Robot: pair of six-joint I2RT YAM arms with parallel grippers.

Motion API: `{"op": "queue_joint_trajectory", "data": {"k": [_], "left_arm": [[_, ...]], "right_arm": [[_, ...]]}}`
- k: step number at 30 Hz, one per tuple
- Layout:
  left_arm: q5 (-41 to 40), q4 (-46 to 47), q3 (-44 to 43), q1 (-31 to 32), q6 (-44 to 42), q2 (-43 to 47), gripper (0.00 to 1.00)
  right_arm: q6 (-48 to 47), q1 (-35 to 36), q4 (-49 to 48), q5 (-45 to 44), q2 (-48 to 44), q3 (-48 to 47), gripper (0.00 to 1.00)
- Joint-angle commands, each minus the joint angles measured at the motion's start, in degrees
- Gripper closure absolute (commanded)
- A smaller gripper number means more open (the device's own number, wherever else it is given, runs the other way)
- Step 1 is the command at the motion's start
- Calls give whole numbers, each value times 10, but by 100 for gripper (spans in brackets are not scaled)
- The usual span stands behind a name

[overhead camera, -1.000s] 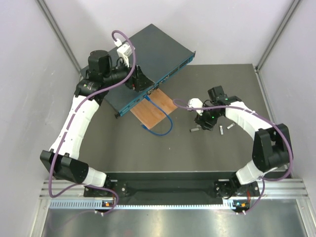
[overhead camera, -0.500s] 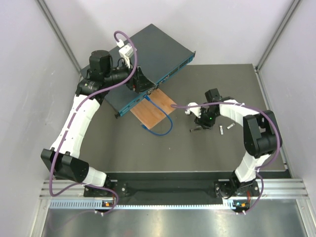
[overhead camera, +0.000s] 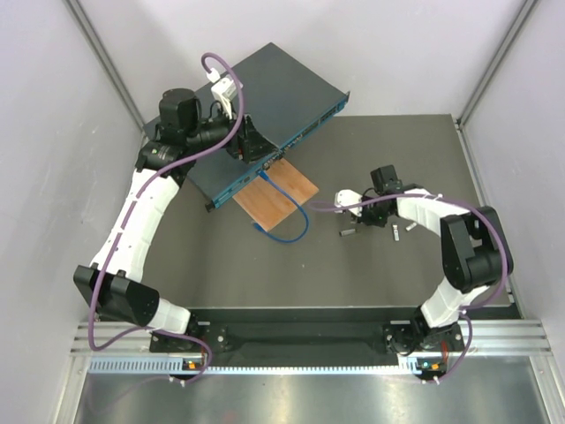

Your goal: Insert the plug into the switch port

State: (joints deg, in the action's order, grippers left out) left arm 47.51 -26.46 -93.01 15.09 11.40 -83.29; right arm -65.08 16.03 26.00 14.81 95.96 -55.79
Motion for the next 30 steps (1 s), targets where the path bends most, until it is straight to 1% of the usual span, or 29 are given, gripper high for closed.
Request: {"op": "queue_joint_trajectory", "data": {"k": [1,2,4,5,7,8,10,14,15,16,17,18,20,21,22,25,27,28,30], "left_arm": [[-4,40,-15,0,26,-5,24],[-5,39,-17,2,32,-8,24],[-19,37,-20,11,42,-7,24],[-25,34,-21,15,37,-8,23],[-43,9,-31,32,29,-13,22],[-48,-5,-38,37,24,-22,22],[-54,-23,-58,51,19,-33,21],[-35,-24,-64,69,62,-52,22],[-29,-20,-65,73,75,-56,21],[-17,-12,-61,82,91,-57,21],[6,-3,-59,86,108,-62,20],[23,31,-43,95,152,-64,20],[58,75,-17,105,207,-56,19],[64,122,15,120,218,-48,19],[65,139,29,128,219,-41,18],[53,144,56,164,205,-20,19],[61,145,71,176,232,-21,21],[71,162,80,178,250,-22,22],[105,210,118,177,323,-21,25]], "right_arm": [[4,-15,4,16,-54,9,100],[10,-20,5,29,-91,9,100],[35,-35,5,50,-131,2,100],[43,-39,5,57,-173,-2,100],[70,-40,0,69,-216,-13,100],[80,-40,-15,73,-255,-17,100],[104,-35,-30,77,-290,-30,100],[131,-7,-80,31,-363,-44,100],[134,13,-111,19,-374,-42,100],[131,23,-121,-2,-394,-36,100],[125,35,-135,-13,-403,-33,100],[114,63,-147,-25,-412,-28,100],[92,89,-179,-47,-437,-12,100],[60,121,-187,-55,-445,-4,100],[42,137,-210,-71,-467,21,100],[-25,202,-244,-103,-505,66,100],[-62,243,-259,-121,-518,83,100],[-72,254,-284,-141,-531,102,100],[-115,282,-325,-144,-545,123,100]]}}
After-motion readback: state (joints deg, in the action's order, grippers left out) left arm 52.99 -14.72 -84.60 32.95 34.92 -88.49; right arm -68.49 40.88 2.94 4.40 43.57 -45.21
